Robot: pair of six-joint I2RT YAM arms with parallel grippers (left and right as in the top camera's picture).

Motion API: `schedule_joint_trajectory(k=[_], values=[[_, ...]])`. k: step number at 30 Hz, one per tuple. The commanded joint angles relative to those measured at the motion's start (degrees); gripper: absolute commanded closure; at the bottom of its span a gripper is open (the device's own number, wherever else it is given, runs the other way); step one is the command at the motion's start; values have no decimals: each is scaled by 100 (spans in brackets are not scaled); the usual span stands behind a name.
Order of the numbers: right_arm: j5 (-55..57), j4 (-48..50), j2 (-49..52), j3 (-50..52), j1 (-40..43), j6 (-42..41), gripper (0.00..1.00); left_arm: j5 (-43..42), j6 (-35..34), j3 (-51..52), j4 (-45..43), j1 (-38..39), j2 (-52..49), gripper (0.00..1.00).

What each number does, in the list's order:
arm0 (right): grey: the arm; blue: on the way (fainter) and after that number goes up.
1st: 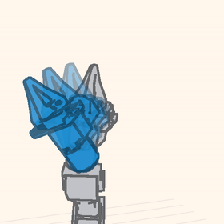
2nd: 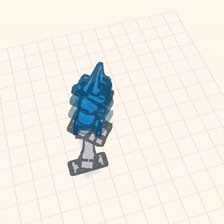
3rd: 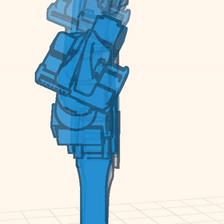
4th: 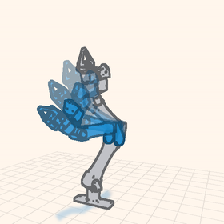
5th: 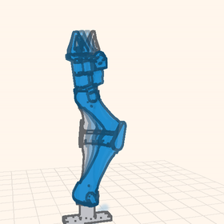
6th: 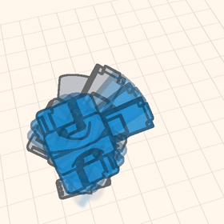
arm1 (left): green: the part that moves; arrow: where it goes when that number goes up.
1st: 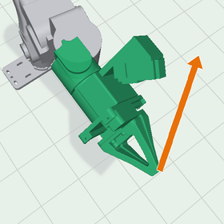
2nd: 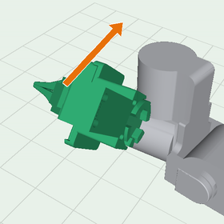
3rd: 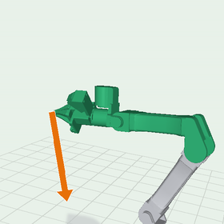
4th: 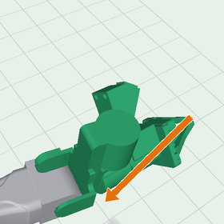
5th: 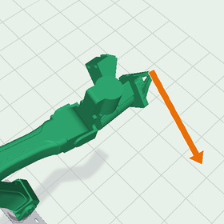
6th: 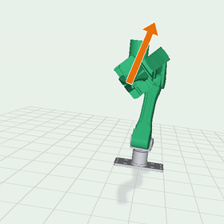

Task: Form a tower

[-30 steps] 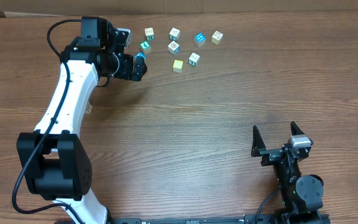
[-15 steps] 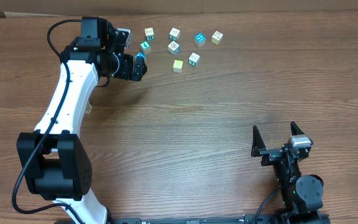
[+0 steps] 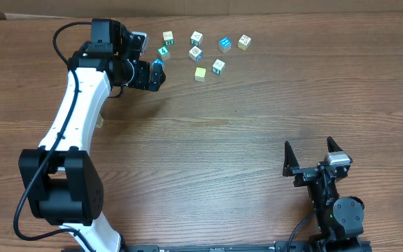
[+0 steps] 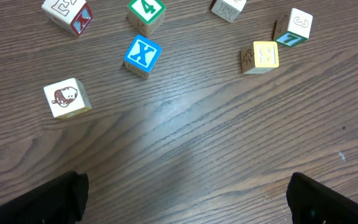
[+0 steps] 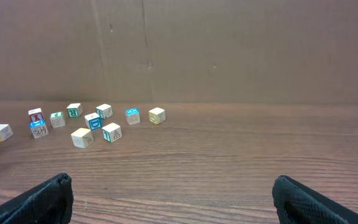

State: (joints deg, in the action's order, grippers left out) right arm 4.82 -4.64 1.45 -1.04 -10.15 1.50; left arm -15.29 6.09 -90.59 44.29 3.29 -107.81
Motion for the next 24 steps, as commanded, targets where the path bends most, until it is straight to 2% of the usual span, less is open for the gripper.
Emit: schedule_joint_trajectory(k=[1,16,24], values=[[0,28,-9,59,15,9,0,-85,-55,-37,4,-4,26,0],[0,28,-9,59,15,9,0,-83,-55,-37,4,17,81,0],[0,28,-9,59,15,7,0,-83,-55,-37,4,372,750,0]])
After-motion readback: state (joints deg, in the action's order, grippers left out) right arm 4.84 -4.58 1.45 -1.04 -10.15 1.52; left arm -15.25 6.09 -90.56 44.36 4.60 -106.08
